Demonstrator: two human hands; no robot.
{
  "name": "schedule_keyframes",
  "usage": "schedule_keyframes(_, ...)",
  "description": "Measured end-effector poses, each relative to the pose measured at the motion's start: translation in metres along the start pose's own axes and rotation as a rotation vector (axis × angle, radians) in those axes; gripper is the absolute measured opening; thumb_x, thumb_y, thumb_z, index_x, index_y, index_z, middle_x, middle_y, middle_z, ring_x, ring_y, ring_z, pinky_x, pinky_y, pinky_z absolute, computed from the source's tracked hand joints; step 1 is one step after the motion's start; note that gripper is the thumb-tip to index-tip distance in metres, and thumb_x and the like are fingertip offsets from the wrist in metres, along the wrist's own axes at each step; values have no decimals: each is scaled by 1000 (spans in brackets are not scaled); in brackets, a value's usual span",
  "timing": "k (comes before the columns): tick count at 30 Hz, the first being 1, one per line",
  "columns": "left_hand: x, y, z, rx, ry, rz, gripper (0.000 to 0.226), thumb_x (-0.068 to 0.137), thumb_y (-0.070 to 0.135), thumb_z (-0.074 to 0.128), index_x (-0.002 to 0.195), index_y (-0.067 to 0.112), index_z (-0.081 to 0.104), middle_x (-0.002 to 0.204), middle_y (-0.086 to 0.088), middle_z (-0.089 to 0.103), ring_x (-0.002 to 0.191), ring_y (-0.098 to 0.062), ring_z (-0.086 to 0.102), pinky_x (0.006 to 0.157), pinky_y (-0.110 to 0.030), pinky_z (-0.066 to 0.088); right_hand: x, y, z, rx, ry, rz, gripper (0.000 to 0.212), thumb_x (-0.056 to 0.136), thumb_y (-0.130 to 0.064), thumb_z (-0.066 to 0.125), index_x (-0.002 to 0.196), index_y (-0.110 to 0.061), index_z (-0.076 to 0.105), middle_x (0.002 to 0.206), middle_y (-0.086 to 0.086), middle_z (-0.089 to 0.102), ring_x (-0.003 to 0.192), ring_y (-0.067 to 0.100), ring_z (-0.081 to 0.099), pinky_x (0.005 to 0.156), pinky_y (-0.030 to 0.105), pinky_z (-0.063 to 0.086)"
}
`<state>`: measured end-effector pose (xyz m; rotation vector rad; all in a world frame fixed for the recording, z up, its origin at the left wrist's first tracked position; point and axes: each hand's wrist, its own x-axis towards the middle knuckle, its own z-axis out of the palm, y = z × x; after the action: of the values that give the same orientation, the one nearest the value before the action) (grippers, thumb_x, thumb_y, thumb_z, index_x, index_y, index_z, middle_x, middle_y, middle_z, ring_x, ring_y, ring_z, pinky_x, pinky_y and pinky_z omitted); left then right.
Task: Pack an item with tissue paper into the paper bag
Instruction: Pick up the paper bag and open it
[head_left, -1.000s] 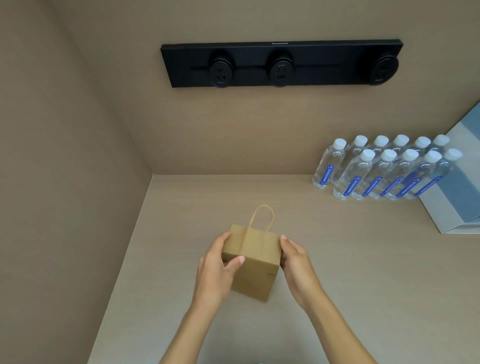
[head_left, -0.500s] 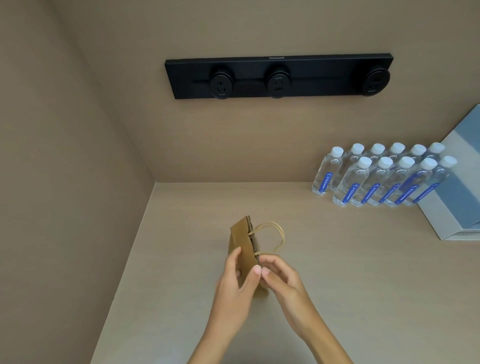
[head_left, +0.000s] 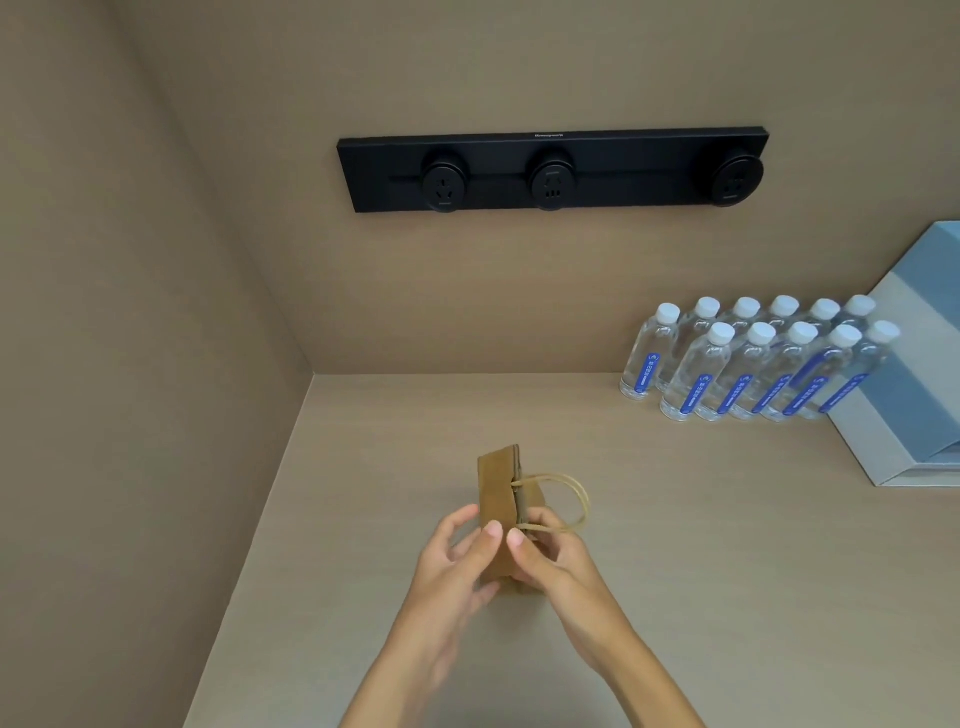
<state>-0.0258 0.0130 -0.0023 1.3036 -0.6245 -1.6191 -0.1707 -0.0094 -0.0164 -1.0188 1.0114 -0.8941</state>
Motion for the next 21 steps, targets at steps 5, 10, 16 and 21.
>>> schedule_keyframes(5,-3,2,5,85,-3,-17,48,84,32,75,125,32,49,113,12,77,108,-11,72,91,-35,52,-4,0,1,-27,-28,65,32,93,-42,53,115,-24,68,119,2,71,117,21,64,101,44,49)
schedule_keyframes(10,-5,4,2,91,0,-39,44,87,24,74,123,32,50,112,11,78,104,-10,73,95,-37,51,-6,0,2,-61,-37,58,32,94,-38,51,118,-24,68,124,2,68,119,19,62,102,42,49)
schedule_keyframes(16,-1,5,-4,-24,0,-115,43,89,20,71,128,23,53,116,1,77,103,-18,74,107,-49,45,-7,-2,2,-42,-21,45,30,88,-41,62,113,-26,69,119,0,70,114,14,64,96,37,52)
schedule_keyframes(21,2,5,-3,63,86,-104,27,98,16,55,125,15,57,109,-7,78,95,-15,75,94,-41,55,-3,-4,2,31,23,71,26,87,-34,64,109,-23,71,112,3,71,99,11,67,86,31,53)
